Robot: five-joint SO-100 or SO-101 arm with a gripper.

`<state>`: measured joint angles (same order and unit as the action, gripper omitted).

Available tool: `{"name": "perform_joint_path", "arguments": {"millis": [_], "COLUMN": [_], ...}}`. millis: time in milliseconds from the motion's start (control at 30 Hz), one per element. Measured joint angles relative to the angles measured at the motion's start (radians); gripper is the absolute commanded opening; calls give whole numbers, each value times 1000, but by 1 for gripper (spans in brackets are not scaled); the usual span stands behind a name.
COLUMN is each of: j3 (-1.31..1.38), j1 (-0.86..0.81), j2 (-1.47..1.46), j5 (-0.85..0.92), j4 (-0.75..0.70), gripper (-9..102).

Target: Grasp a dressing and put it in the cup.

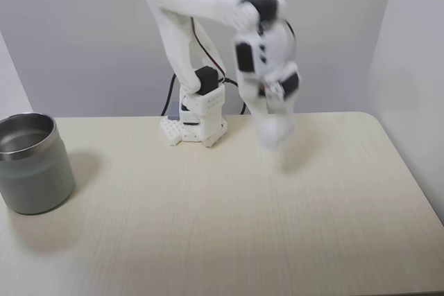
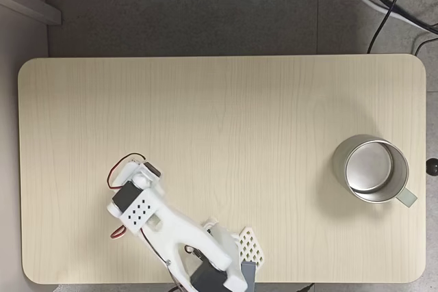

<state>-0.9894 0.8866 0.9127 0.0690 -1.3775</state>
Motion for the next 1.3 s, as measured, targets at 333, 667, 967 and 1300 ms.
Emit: {"name": "perform_joint_path", "arguments": {"millis": [333, 667, 967, 1300], "j3": [-80, -133, -259, -514], "j1": [-132, -606, -1184, -1585], "j2": [-284, -344, -224, 215], "j5": [69, 183, 147, 137], "j4": [-71, -37, 48, 48], "gripper": [0, 0, 0, 0]}}
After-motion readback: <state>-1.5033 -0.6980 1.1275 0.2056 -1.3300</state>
